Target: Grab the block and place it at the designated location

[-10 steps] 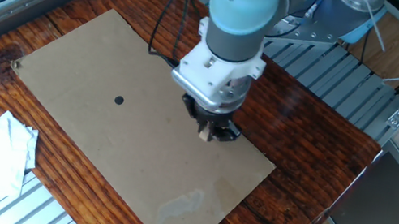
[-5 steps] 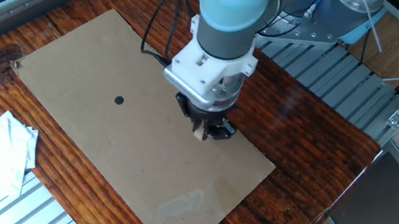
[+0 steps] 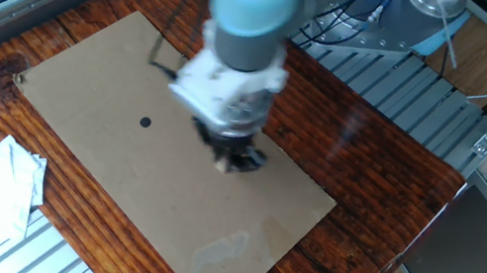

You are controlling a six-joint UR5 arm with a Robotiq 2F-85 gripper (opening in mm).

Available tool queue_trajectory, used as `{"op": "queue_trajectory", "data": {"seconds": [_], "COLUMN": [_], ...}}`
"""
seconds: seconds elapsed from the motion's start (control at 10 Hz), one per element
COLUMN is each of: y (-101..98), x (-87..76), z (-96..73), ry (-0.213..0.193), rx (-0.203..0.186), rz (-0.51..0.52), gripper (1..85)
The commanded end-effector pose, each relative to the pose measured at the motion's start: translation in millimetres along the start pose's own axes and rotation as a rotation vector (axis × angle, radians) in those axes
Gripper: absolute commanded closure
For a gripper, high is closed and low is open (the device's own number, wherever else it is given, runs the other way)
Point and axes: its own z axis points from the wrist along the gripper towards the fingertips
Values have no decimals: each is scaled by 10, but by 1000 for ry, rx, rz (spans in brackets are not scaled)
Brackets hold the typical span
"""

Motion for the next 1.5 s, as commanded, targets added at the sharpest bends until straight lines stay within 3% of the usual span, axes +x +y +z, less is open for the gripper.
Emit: {"op": "queue_trajectory", "data": {"seconds": [0.0, 0.2, 0.5, 0.7, 0.8, 1.0, 1.1, 1.4], "y": [-636, -1016, -1576, -1608, -1516, -1528, -1597, -1544], "x": [-265, -206, -36, -18, -40, 2, 39, -9], "z": [3, 56, 65, 192, 255, 244, 259, 276], "ry": [-5, -12, -18, -38, -47, -27, -18, -23], "rx": [2, 54, 90, 79, 40, 46, 70, 53], "rz": [-15, -15, -44, -47, -45, -46, -52, -66], "gripper": [847, 847, 847, 847, 847, 847, 847, 847]}}
